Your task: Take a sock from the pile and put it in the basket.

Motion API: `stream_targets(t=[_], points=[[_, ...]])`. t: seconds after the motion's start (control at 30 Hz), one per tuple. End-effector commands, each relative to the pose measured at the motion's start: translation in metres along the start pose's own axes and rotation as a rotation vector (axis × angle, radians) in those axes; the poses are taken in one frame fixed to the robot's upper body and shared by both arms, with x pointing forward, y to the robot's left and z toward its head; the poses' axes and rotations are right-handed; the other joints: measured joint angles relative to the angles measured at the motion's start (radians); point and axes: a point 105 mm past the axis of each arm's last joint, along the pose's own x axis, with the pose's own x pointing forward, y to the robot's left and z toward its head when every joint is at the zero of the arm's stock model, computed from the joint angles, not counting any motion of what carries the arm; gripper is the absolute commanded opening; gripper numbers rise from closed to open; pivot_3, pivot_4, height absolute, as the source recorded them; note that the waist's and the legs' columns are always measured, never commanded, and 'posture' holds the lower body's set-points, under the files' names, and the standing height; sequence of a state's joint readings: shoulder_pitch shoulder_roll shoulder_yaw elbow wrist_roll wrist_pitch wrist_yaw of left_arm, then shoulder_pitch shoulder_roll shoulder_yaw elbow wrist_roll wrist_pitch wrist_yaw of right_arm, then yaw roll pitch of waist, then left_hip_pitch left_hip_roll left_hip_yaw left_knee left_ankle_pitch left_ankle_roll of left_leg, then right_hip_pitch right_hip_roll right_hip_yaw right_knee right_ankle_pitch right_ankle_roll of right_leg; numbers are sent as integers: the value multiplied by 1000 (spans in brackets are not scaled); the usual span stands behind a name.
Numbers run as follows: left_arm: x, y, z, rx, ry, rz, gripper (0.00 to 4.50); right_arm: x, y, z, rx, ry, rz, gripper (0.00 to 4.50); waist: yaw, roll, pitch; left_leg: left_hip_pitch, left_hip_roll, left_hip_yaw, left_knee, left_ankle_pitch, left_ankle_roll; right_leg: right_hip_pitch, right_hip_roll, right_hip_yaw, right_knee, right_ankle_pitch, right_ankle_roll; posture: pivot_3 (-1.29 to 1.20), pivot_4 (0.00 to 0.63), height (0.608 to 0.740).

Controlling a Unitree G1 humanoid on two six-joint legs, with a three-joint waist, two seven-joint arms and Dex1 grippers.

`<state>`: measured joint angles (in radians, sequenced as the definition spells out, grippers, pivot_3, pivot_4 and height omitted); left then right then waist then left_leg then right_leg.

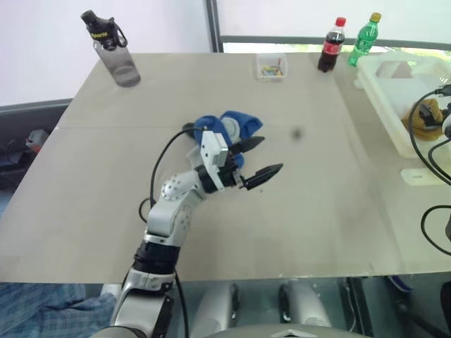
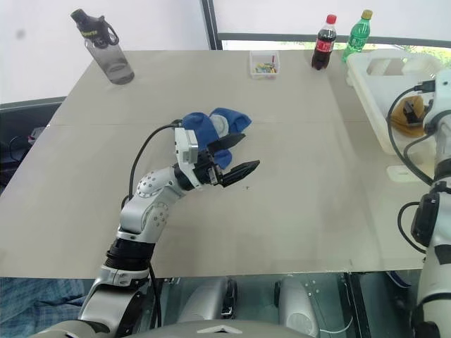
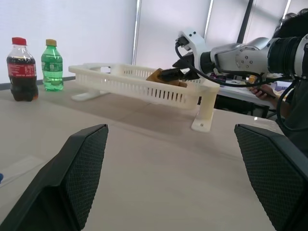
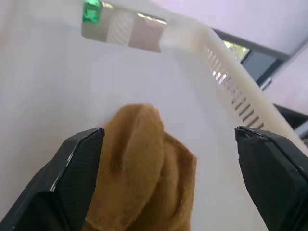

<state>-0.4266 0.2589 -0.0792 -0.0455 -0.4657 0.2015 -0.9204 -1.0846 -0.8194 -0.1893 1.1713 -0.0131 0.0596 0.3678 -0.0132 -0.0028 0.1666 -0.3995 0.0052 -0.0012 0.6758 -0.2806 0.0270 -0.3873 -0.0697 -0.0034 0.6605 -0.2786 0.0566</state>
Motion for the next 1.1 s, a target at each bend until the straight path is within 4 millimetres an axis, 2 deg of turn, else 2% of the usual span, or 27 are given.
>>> stream_targets(t=[0.03, 0.13, 0.23, 0.4, 0.6, 0.87, 1.1], points=[[-1, -2, 8, 32, -20, -7, 4500, -6, 28, 41, -60, -152, 181, 4482, 0, 0, 0, 0, 0, 0, 0, 0, 0, 0, 0, 0, 0, 0, 0, 0, 150, 740], [-2, -3, 8, 34, -13, -11, 4500, -22, 69, 36, -47, -159, 399, 4482, 0, 0, 0, 0, 1, -1, 0, 0, 0, 0, 0, 0, 1, 0, 0, 0, 150, 740], [-4, -4, 6, 38, -3, -15, 4500, -49, 102, 20, -27, -123, 607, 4482, 10, 0, 0, 0, 1, -2, 1, 0, 0, 0, 0, -2, 2, 0, 0, 0, 150, 740], [-12, -2, 7, 54, 20, 3, 4500, -96, 134, -17, 4, -36, 813, 4482, 26, 1, 0, -2, 0, -4, 6, -1, 1, 1, -1, -3, 2, 0, 0, 0, 150, 740], [-29, -2, 8, 71, 62, 40, 4500, -130, 143, -26, 26, -9, 932, 4482, 20, 1, 0, -1, 0, -5, 7, -3, 4, 1, 0, -3, 4, 0, 1, 0, 150, 740], [-64, -3, 10, 78, 132, 135, 4500, -175, 151, -32, 66, -35, 1121, 4482, 24, 1, 0, 0, 1, -6, 7, -3, 6, 2, 1, -3, 3, 0, 0, 0, 150, 740], [-102, -19, 5, 32, 246, 244, 4500, -203, 150, -49, 68, -47, 1196, 4482, 25, 1, 0, 1, 1, -7, 7, -4, 6, 4, 0, -3, 3, 0, 0, 0, 150, 740]])
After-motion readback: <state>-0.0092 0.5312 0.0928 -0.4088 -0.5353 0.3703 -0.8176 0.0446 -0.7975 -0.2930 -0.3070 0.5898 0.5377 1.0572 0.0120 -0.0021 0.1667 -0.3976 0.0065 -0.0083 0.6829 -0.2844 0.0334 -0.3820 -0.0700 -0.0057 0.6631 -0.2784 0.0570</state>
